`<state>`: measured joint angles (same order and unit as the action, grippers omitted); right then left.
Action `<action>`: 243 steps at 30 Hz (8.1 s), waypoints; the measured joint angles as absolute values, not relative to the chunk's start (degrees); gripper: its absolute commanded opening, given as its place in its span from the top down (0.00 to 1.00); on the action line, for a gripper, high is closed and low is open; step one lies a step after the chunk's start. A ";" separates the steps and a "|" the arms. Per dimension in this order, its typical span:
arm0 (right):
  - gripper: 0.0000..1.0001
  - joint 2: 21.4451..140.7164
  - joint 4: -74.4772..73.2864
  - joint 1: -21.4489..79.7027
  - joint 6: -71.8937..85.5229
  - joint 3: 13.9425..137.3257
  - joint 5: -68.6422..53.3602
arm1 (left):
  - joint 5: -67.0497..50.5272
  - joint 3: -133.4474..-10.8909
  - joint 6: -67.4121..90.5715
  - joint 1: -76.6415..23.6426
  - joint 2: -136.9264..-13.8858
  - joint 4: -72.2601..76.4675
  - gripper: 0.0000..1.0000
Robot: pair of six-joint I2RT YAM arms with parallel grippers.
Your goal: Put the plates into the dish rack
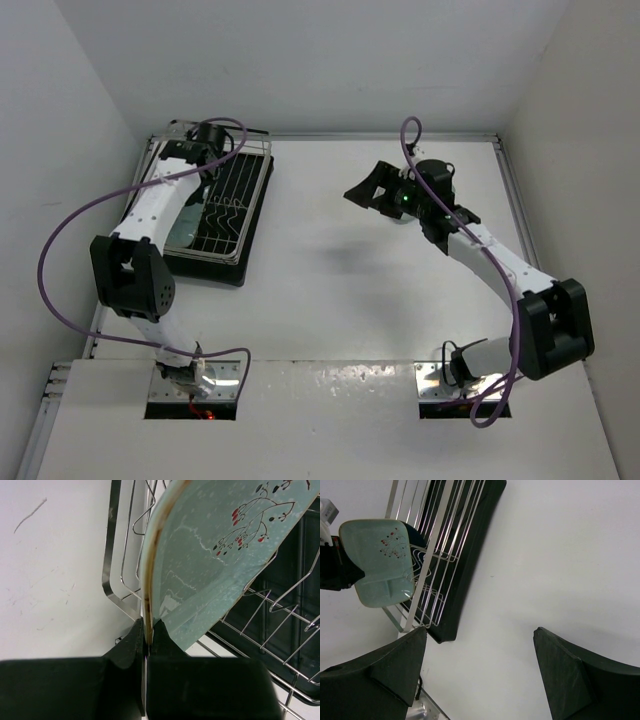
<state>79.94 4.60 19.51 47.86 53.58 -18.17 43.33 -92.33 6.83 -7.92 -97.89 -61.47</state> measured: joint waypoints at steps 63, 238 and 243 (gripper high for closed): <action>0.12 75.85 -0.47 17.80 44.95 52.12 -15.44 | 42.85 -108.79 4.56 -9.93 -102.24 -57.21 0.28; 0.18 76.62 5.26 20.08 51.44 54.00 -19.31 | 40.01 -109.27 20.01 -17.82 -102.56 -75.68 1.00; 0.18 75.22 4.21 20.08 50.92 53.95 -18.26 | 40.38 -109.27 23.03 -18.09 -103.22 -76.47 1.00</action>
<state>75.22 4.21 20.08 50.92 53.95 -18.26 40.38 -109.27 23.03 -18.09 -103.22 -76.47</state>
